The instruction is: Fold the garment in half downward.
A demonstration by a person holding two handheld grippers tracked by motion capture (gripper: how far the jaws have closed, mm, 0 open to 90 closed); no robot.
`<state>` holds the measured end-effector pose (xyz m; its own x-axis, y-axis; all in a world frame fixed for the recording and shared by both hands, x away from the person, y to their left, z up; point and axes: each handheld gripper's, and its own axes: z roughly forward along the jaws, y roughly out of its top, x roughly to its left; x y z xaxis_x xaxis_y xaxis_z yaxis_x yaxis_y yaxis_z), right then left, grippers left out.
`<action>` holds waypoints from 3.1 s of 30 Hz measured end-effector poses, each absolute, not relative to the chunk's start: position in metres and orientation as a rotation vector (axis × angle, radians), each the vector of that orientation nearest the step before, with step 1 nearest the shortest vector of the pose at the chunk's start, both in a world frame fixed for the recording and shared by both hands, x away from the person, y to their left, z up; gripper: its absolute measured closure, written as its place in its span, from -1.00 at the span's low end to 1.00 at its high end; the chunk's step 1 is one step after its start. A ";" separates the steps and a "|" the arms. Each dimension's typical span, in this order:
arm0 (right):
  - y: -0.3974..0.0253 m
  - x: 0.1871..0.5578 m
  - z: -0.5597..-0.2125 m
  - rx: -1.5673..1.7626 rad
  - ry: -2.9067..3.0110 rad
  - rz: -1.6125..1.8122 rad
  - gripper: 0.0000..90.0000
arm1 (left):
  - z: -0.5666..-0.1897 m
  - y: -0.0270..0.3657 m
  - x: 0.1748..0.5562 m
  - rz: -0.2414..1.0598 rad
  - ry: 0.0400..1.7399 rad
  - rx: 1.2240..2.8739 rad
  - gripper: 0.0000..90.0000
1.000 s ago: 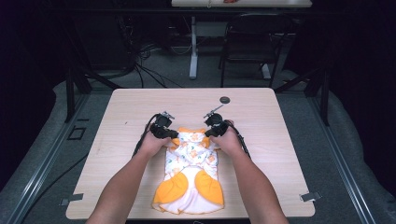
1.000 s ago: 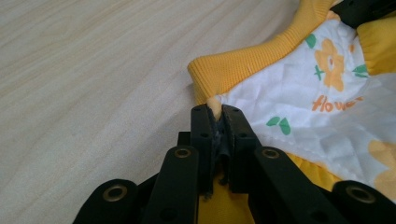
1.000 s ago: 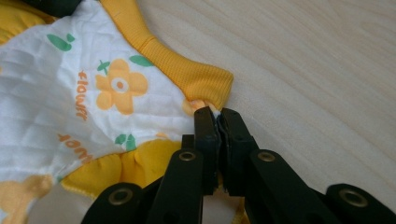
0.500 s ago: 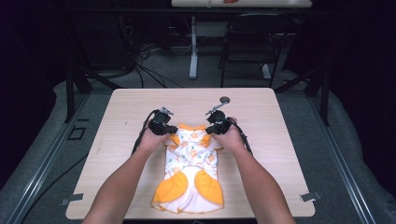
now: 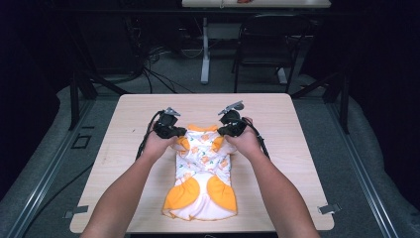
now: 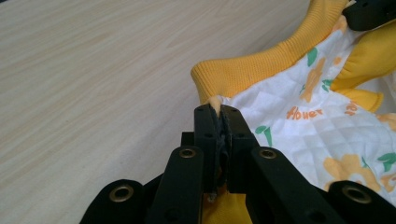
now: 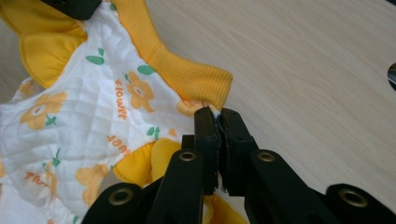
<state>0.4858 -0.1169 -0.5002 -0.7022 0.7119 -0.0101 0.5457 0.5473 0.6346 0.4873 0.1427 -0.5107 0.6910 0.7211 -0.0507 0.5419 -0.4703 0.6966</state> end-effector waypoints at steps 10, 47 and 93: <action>-0.111 0.484 -0.476 1.003 2.503 0.896 0.92 | -0.492 0.149 0.486 0.360 0.955 2.148 0.93; -0.120 0.453 -0.443 0.789 2.471 0.947 0.92 | -0.457 0.159 0.462 0.397 0.766 2.136 0.93; -0.120 0.371 -0.477 0.665 2.635 0.891 0.91 | -0.486 0.169 0.385 0.314 0.644 2.235 0.92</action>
